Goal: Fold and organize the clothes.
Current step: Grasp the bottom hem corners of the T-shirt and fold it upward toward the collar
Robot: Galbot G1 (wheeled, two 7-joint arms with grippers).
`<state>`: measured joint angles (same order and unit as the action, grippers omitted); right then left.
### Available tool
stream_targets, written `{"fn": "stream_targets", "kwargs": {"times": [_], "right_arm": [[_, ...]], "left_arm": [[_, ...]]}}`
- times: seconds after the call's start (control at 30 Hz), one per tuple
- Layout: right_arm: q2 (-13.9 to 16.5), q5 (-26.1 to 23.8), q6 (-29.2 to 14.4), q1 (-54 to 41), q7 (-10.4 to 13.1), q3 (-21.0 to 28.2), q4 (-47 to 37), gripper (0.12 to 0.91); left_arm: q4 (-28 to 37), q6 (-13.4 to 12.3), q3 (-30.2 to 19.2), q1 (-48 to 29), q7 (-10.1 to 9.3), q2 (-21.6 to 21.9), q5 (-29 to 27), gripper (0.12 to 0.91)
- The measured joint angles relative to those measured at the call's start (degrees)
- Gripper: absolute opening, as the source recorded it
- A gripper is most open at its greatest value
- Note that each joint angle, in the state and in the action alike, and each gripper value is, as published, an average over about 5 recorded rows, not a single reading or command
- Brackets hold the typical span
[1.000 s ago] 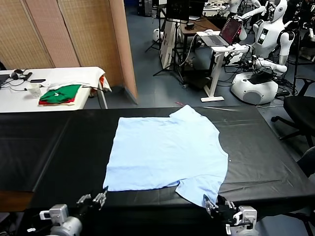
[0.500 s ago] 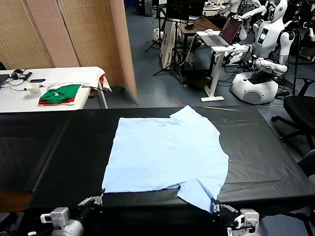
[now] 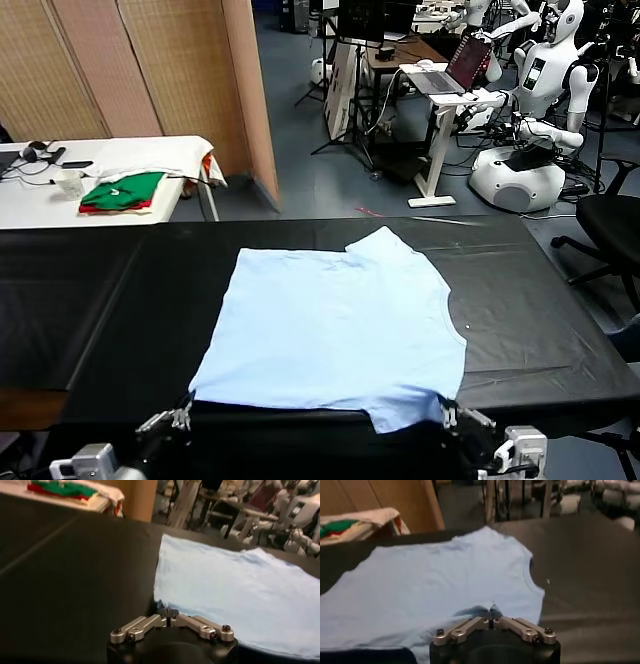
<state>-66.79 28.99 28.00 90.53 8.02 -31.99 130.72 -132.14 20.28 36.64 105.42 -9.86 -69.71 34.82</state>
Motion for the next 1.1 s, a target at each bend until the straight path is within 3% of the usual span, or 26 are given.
{"fn": "stream_targets", "kwargs": {"times": [0.47, 0.7, 1.0, 1.1], "right_arm": [[0.2, -4.3, -1.6, -16.3, 0.3, 7.2, -15.3, 0.141], [-0.3, -5.2, -1.7, -19.5, 0.5, 8.4, -19.2, 0.141], [-1.3, -5.1, -2.3, -20.7, -0.1, 8.3, -22.5, 0.141], [-1.4, -4.5, -1.1, -20.4, -0.8, 8.2, -22.3, 0.178]], "left_arm": [[10.5, -3.9, -5.4, -16.6, 2.21, -0.2, -9.2, 0.146], [16.2, -2.4, -9.2, -22.8, 2.41, 1.0, -9.6, 0.146], [22.2, -2.2, -12.6, -28.7, 2.12, 2.0, -9.5, 0.146], [23.6, -2.2, -13.3, -30.2, 1.99, 2.0, -9.5, 0.146]]}}
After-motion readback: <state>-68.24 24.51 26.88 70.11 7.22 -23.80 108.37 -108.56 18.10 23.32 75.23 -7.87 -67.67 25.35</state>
